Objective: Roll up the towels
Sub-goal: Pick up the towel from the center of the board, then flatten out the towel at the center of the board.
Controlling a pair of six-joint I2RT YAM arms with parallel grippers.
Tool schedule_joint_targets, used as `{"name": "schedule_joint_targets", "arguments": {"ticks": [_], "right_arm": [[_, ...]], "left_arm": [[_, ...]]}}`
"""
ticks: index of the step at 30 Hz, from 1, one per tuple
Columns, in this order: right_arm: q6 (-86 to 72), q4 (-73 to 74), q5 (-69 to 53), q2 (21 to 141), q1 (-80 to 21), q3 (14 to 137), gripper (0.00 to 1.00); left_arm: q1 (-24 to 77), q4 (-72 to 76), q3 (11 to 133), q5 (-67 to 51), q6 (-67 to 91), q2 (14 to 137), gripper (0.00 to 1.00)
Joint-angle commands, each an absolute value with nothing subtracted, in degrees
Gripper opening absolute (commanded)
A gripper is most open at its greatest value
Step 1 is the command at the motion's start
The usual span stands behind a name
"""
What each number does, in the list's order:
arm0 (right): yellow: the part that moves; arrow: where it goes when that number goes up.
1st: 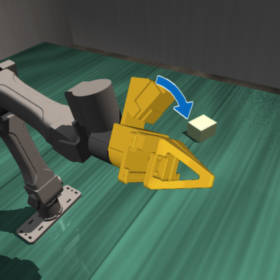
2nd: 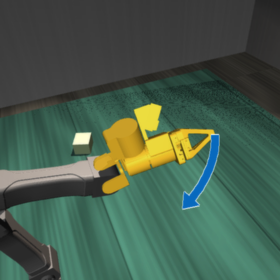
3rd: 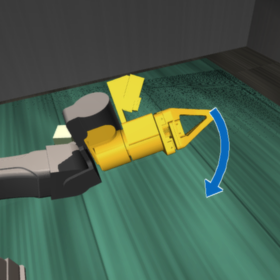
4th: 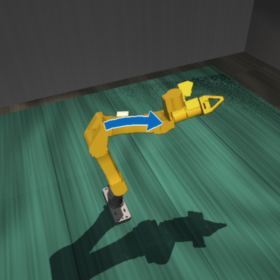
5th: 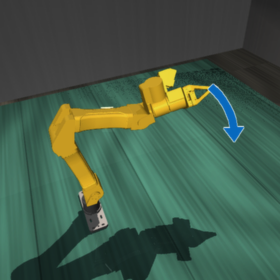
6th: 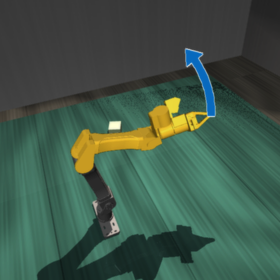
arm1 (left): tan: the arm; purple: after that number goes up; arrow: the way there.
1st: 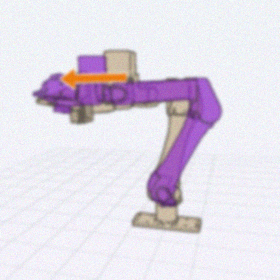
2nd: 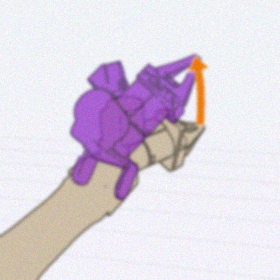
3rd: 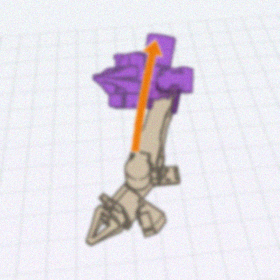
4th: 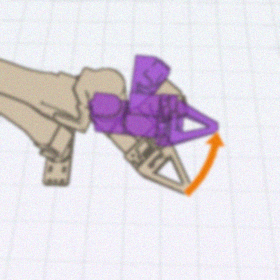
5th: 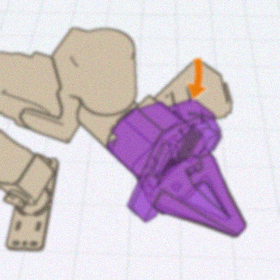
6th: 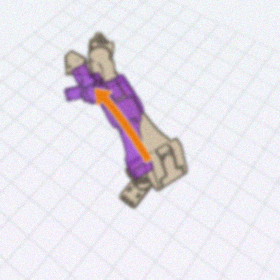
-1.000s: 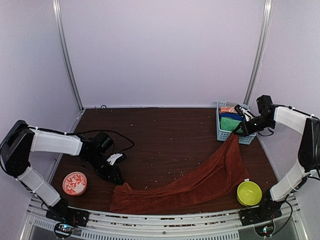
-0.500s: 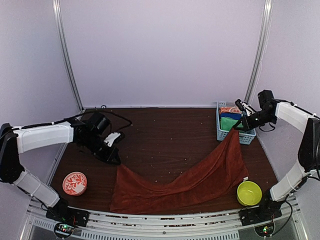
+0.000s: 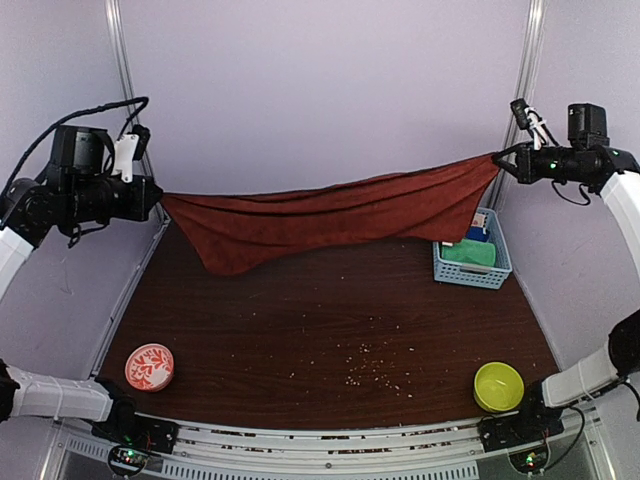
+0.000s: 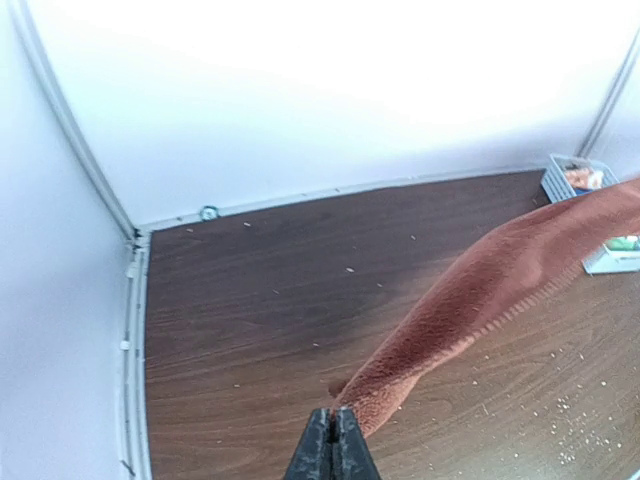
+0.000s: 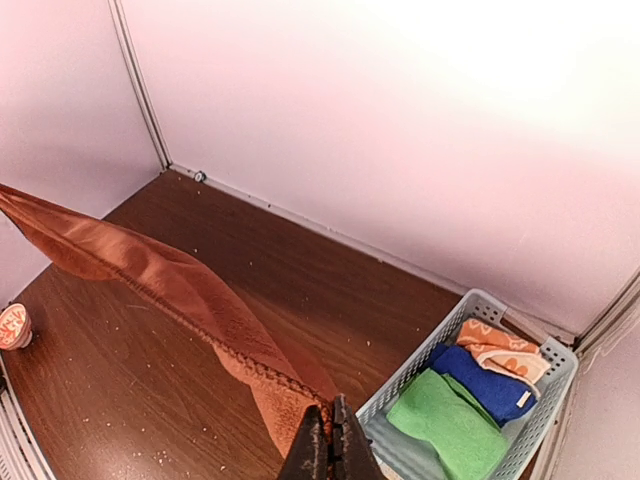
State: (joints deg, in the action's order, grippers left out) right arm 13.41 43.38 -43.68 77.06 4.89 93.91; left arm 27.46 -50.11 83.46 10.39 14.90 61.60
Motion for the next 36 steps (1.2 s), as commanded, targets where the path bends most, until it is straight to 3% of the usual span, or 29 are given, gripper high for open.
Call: {"name": "schedule_joint_targets", "arguments": {"ticks": [1,12,19,27,36], "right_arm": [[12.5,43.0,-43.1,71.7,5.3,93.9,0.0],[24.5,54.8,-55.3,51.5,5.8,81.9,0.0],[26.2,54.9,-51.6,48.7,6.3,71.5,0.0],[24.1,39.6,-38.8,61.3,6.3,53.8,0.0],[22.9,32.4,-38.0,87.2,6.2,59.4,0.0]], "left_arm": [[27.3,-52.4,84.8,16.2,14.3,56.6,0.0],[27.3,-51.6,78.5,0.9,15.4,43.4,0.0],[27.3,-50.9,69.2,2.7,19.3,46.5,0.0],[26.4,-33.0,54.1,5.5,22.2,66.8,0.0],[23.1,-21.7,58.3,4.4,19.5,86.8,0.0]]}}
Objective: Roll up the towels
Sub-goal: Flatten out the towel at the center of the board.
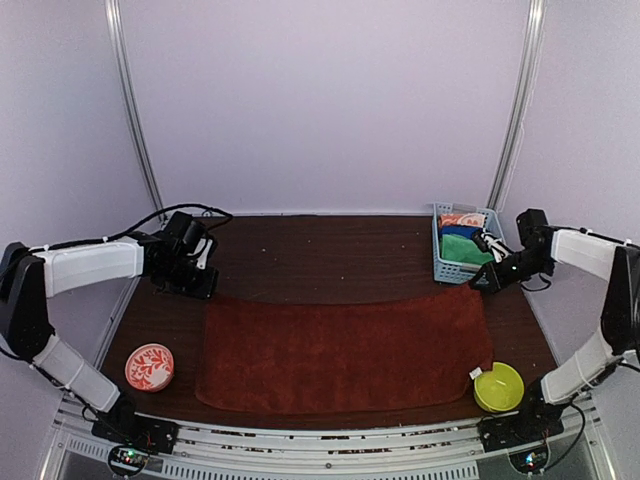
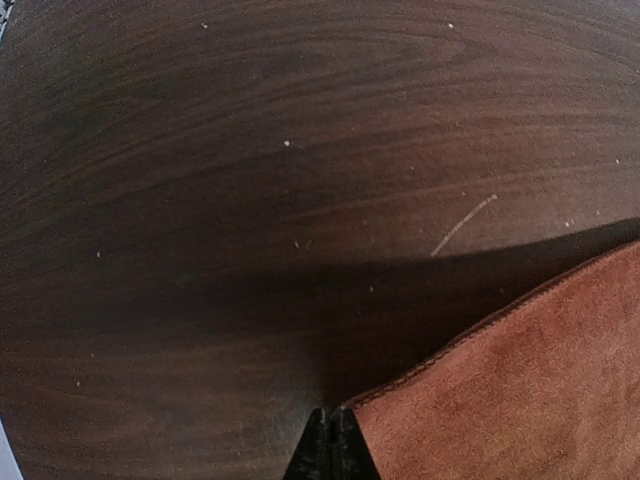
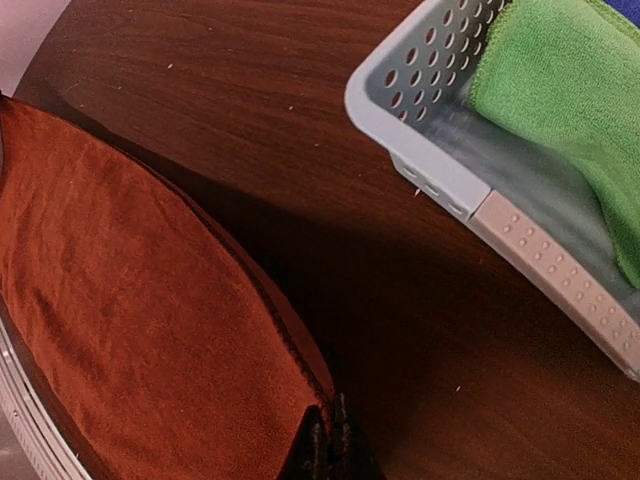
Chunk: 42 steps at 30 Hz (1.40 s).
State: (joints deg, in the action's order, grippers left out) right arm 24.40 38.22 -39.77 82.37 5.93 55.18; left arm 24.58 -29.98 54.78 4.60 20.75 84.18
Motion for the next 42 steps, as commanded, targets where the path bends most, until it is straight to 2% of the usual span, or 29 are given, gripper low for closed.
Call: {"name": "schedule_joint_targets", "arguments": {"ticks": [1,13,19,25,36,42], "right_arm": [[22.3,31.5,-37.9,88.4,6.2,59.9,0.0],[19.6,27.0,-36.9,92.2,6.2,61.8,0.0],[19.9,26.6,-35.4,91.1,6.2,61.7,0.0],[21.0,28.3,-36.1,93.3,6.2,62.4,0.0],[21.1,30.4,-38.0,90.4,6.2,62.6,0.0],[19.0,33.0,-40.2,90.2,4.5,69.9,0.0]], "left_arm": [[22.9,-21.6,58.9,4.8,19.2,87.8,0.0],[20.3,-20.5,60.4,7.1,16.3,92.9,0.0],[19.0,-21.9,60.3,7.3,14.7,90.6,0.0],[18.9,-23.1,60.9,2.5,13.1,91.5,0.0],[18.6,-24.7,60.4,5.3,11.7,89.4,0.0],[14.9,-27.4,67.3,5.9,8.9,87.6,0.0]]}}
